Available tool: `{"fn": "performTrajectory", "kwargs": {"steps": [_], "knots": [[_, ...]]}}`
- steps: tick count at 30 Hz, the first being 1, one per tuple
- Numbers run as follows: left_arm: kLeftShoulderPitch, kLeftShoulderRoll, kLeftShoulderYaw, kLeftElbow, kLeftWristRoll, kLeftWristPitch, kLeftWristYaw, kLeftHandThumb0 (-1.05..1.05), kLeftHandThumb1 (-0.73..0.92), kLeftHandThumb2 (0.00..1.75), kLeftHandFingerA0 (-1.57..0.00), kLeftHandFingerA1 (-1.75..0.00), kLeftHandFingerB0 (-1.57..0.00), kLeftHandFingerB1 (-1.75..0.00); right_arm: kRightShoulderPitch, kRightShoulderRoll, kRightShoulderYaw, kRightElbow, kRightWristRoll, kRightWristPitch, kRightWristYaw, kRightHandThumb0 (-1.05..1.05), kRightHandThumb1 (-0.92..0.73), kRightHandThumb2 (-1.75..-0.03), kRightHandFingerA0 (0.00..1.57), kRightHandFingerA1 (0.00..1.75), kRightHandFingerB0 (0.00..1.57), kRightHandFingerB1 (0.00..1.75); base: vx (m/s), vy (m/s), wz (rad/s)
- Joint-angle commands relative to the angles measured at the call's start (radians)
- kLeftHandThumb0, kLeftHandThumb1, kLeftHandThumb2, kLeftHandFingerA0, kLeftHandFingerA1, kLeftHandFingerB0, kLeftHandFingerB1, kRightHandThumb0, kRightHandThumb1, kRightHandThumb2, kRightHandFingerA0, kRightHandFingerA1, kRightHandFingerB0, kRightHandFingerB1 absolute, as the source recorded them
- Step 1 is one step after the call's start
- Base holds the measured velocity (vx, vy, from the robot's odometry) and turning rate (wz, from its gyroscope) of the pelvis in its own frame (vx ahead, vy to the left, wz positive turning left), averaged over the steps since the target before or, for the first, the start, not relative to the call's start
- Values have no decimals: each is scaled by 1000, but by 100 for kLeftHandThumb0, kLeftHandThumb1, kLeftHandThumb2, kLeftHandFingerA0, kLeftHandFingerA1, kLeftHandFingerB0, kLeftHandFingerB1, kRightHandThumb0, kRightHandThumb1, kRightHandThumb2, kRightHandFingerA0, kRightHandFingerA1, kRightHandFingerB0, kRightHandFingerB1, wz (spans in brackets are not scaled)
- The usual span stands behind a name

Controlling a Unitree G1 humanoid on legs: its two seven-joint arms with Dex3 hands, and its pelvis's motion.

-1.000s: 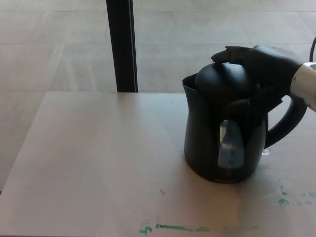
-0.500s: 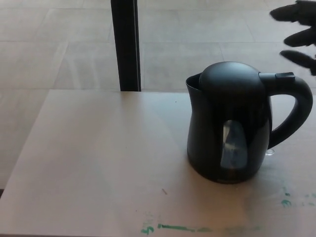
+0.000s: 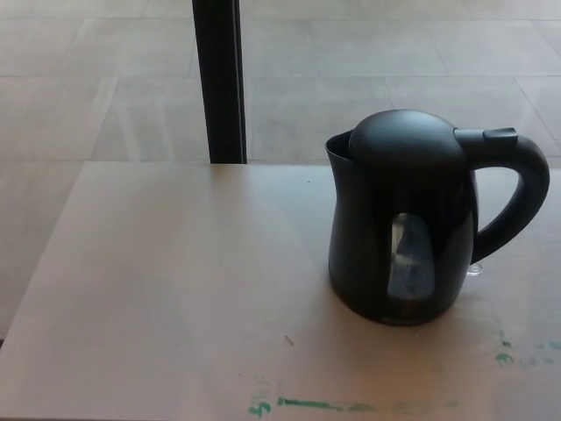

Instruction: The robot uses its right hand to push down on the lid of a kettle kept in the middle of the desk to close it

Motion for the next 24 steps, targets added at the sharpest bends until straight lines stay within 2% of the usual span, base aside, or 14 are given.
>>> {"fn": "performTrajectory", "kwargs": {"steps": [1,6,7,9,10,11,12,13,14,16,17,18,21,24], "knots": [[14,27,6,12,-8,3,2,-78,77,64,-43,-48,-33,-34,439,-1,-517,31,324,99,34,-77,-69,-62,21,52,19,39,0,0,0],[20,32,22,13,-25,17,-2,-75,76,63,-43,-48,-31,-34,553,78,-626,103,386,82,3,-72,-73,-62,15,38,16,31,0,0,0],[19,31,6,6,-9,7,0,-76,77,64,-42,-46,-32,-34,604,130,-669,127,415,62,-16,-37,-45,-103,1,51,0,49,0,0,0],[17,29,-1,3,-2,2,1,-76,77,64,-42,-46,-32,-34,626,153,-691,135,426,55,-23,-37,-45,-103,1,51,0,49,0,0,0],[19,33,3,0,-6,2,2,-76,77,64,-43,-46,-32,-33,650,190,-718,188,445,42,-52,-73,-70,-61,21,37,19,30,0,0,0],[17,33,6,2,-9,5,3,-75,78,64,-43,-48,-33,-34,664,229,-731,165,443,30,-91,-74,-72,-63,24,37,20,29,0,0,0],[16,32,8,2,-11,6,5,-76,77,64,-44,-48,-34,-34,670,244,-735,163,444,25,-98,-75,-60,-96,15,48,8,41,0,0,0],[17,29,2,6,-4,-5,9,-76,78,64,-44,-47,-33,-34,681,290,-769,190,461,11,-148,-76,-60,-96,19,48,8,41,0,0,0],[16,28,-2,10,2,-9,10,-76,78,64,-44,-46,-32,-33,690,315,-784,201,466,-1,-168,-73,-78,-65,23,35,14,25,0,0,0],[11,27,-5,13,5,-7,11,-76,78,64,-44,-46,-32,-33,702,331,-792,197,462,-12,-166,-73,-78,-65,23,35,14,25,0,0,0],[12,28,-5,7,3,-2,6,-77,77,64,-41,-46,-32,-33,708,341,-789,208,454,-27,-168,-37,-48,-106,0,49,0,50,0,0,0],[12,28,1,8,-4,3,6,-76,77,64,-42,-47,-32,-33,709,358,-796,221,458,-38,-174,-74,-77,-64,20,32,13,27,0,0,0],[15,25,12,6,-15,5,9,-75,77,64,-43,-49,-33,-34,697,404,-836,209,494,-18,-208,-78,-58,-95,17,48,9,43,0,0,0],[13,24,7,7,-8,-2,13,-74,78,64,-45,-48,-35,-35,697,419,-844,193,494,-4,-227,-77,-58,-96,18,48,9,42,0,0,0]]}}
